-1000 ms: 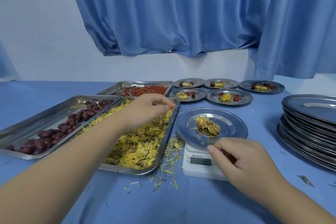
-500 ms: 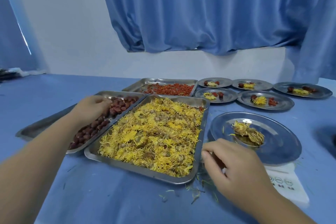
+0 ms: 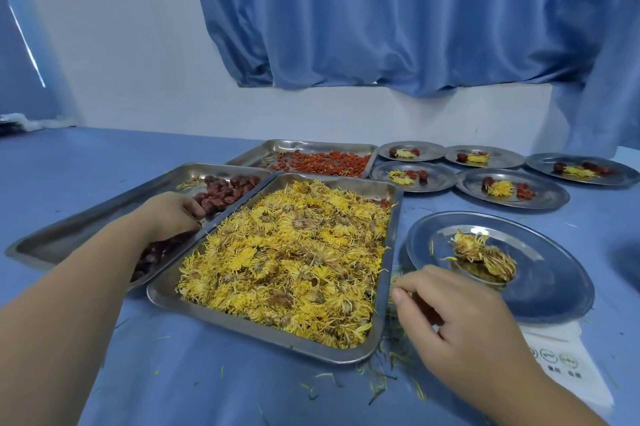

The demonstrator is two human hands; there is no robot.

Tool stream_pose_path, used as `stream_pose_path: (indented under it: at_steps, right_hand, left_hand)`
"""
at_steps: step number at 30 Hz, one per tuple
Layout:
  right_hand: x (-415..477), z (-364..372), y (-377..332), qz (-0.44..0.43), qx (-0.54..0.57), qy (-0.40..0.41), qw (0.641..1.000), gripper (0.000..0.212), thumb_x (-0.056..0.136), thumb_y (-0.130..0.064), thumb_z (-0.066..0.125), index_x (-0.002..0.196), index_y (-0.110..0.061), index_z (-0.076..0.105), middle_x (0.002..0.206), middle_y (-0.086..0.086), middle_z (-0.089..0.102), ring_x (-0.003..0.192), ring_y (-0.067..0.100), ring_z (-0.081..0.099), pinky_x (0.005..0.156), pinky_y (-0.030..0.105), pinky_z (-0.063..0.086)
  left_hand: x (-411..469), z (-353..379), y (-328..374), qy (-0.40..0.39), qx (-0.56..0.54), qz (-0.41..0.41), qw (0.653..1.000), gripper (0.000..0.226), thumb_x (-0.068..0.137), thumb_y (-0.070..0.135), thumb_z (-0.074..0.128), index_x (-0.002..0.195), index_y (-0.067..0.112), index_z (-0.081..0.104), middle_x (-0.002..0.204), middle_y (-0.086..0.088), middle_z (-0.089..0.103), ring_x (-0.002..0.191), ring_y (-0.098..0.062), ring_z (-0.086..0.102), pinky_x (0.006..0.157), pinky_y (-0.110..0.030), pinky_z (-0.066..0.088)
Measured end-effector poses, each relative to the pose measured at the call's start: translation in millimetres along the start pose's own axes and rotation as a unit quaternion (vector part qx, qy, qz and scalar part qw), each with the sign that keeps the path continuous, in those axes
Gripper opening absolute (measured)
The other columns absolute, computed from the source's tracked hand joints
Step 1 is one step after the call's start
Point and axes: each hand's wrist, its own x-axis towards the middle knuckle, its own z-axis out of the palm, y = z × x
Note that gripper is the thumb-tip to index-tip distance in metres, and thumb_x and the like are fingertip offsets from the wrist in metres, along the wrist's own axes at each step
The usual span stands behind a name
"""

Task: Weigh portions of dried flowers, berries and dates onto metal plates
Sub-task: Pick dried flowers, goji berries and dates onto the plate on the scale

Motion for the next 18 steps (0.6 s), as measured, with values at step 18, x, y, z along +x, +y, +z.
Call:
stream_pose_path:
  at_steps: [18]
  right_hand:
    - [3.3, -43.6, 28.7, 0.302, 0.273, 0.223, 0.886, 0.024, 0.090, -0.022, 0.057, 0.067, -0.020, 0.061, 0.054, 0.005, 0.049, 0.049, 0.012, 0.042, 0.047, 0.023, 0.037]
  left_hand:
    - [-102.0, 21.3, 195.0, -0.049, -0.218, 0.265, 0.938, 0.017, 0.094, 0.024, 0.059, 0.097, 0.036, 0.070, 0.093, 0.015, 0.070, 0.060, 0.003, 0.058, 0.058, -0.018, 0.047]
